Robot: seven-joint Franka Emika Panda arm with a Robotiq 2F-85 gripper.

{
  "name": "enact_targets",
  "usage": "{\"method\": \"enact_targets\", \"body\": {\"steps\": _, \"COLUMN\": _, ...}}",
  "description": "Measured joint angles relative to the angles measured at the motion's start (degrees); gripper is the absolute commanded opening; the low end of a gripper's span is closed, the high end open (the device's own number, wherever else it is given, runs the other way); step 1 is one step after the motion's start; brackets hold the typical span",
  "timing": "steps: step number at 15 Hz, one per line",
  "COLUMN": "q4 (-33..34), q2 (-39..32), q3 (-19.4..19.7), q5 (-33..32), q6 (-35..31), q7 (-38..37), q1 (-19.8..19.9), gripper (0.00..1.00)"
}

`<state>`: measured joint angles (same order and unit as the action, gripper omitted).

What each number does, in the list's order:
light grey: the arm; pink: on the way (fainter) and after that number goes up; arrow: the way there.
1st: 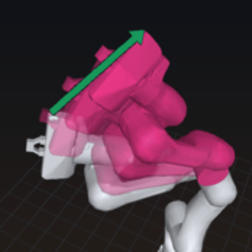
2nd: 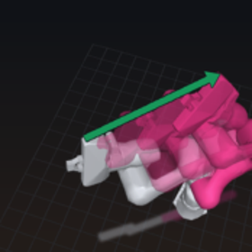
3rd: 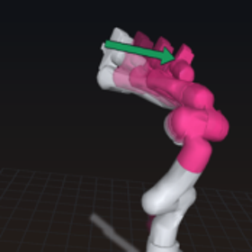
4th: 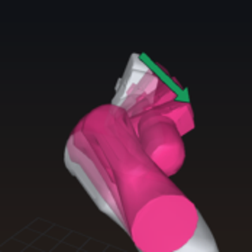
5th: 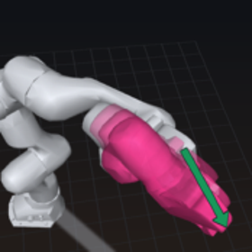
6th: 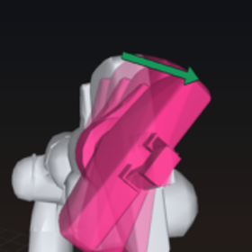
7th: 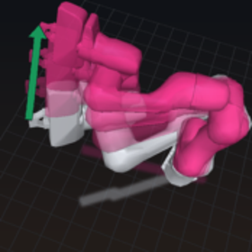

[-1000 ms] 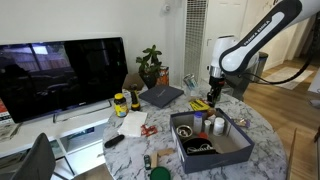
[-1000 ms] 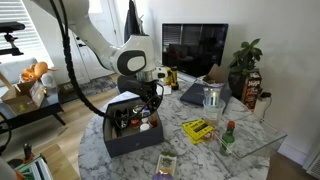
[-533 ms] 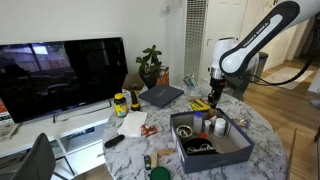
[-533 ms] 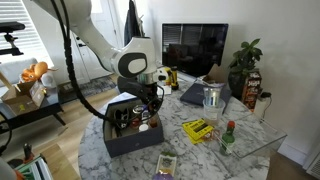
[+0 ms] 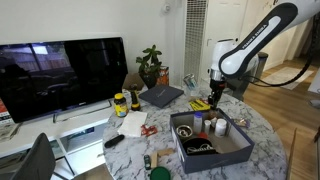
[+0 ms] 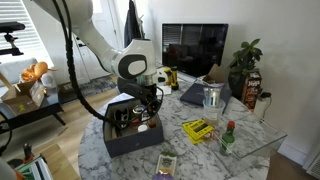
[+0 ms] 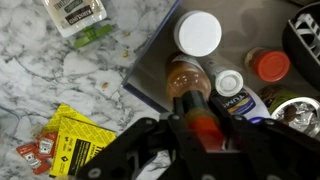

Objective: Pick up the sauce bottle from the table and put it in the box.

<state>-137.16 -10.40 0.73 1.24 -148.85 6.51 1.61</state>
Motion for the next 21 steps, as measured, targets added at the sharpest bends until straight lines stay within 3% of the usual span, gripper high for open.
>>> {"method": "enact_targets", "body": {"steps": 21, "q4": 0.64, "q2": -0.38, "q3": -0.35, "q5": 0.86, "q6": -0.74, "q7": -0.76, "q1": 0.00, "gripper": 0.08}}
